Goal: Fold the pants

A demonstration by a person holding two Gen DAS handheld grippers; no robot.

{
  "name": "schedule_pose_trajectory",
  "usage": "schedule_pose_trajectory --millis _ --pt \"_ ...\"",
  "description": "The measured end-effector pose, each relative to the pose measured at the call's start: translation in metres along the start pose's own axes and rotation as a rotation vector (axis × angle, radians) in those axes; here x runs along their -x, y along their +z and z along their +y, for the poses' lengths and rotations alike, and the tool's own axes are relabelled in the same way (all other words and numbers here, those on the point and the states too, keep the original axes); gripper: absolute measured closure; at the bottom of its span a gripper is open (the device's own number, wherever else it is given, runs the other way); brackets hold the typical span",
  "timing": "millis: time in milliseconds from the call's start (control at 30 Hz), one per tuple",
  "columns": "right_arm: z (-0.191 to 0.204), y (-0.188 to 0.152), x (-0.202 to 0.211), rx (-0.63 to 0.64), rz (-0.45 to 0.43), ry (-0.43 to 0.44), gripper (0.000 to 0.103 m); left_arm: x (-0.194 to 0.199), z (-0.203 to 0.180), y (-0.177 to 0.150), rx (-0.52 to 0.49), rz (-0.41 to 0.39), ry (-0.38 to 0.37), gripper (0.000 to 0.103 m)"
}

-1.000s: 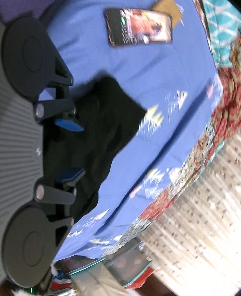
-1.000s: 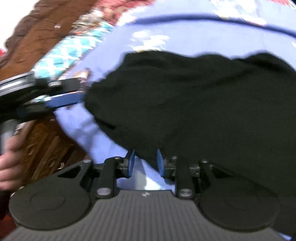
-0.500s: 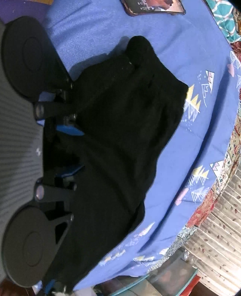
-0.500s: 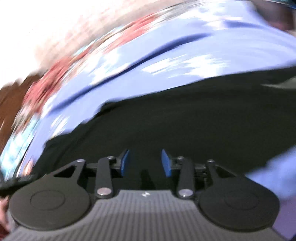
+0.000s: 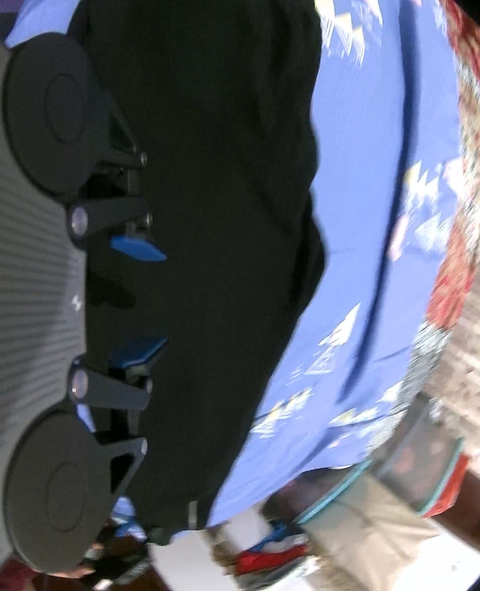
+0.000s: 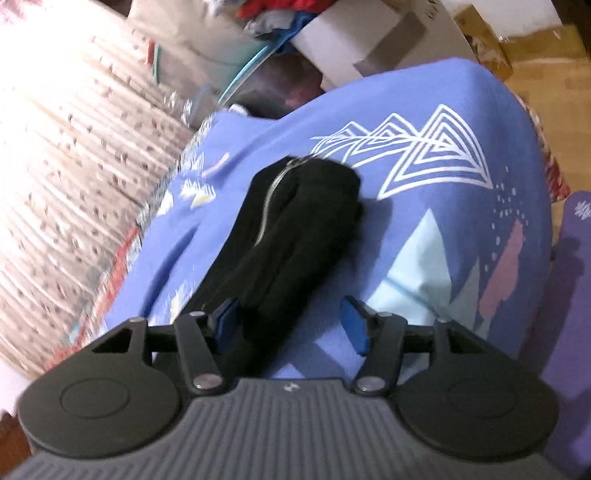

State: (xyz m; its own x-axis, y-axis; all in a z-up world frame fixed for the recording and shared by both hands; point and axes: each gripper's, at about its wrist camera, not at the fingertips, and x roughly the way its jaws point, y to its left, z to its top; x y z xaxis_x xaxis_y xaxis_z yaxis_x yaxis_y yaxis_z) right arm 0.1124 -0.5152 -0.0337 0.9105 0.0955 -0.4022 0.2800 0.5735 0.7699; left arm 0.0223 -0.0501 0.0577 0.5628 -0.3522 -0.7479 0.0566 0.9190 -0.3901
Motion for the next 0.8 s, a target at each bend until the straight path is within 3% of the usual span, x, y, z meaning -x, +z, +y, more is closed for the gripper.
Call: schedule_pose_trajectory --millis 133,267,300,333,400,467,567,667,800 --pt "-0.003 0.020 -0.013 -0.048 -0.039 0.051 0.040 -0.006 -0.009 -0.004 -0.013 0.037 0.026 0.056" --pt "0.014 0.021 -0.031 -0.097 -0.004 0.058 0.043 -0.008 -0.002 -0.001 0.031 0.048 0.043 0.056" --pt "0.018 0.021 -0.035 -0.083 0.004 0.035 0.059 -0.008 -0.001 0.000 0.038 0.049 0.046 0.056" --pt "0.023 0.023 -0.038 -0.064 0.024 0.033 0.085 -0.009 0.000 0.001 0.043 0.049 0.051 0.056" --pt "0.037 0.016 -0.030 -0.031 0.021 0.056 0.088 -0.009 0.003 0.001 0.049 0.050 0.058 0.056" --pt "0.064 0.012 -0.020 0.087 0.009 0.066 0.089 -0.010 0.007 0.001 0.061 0.049 0.057 0.056" --pt "0.122 -0.007 -0.010 0.360 0.024 0.083 0.089 -0.010 0.014 0.001 0.088 0.049 0.044 0.056" --pt "0.182 -0.051 -0.005 0.671 0.067 0.110 0.088 -0.009 0.020 -0.001 0.105 0.037 0.027 0.056" --pt "0.226 -0.130 -0.015 1.025 0.166 0.101 0.084 -0.002 0.032 -0.004 0.133 0.015 0.014 0.056"
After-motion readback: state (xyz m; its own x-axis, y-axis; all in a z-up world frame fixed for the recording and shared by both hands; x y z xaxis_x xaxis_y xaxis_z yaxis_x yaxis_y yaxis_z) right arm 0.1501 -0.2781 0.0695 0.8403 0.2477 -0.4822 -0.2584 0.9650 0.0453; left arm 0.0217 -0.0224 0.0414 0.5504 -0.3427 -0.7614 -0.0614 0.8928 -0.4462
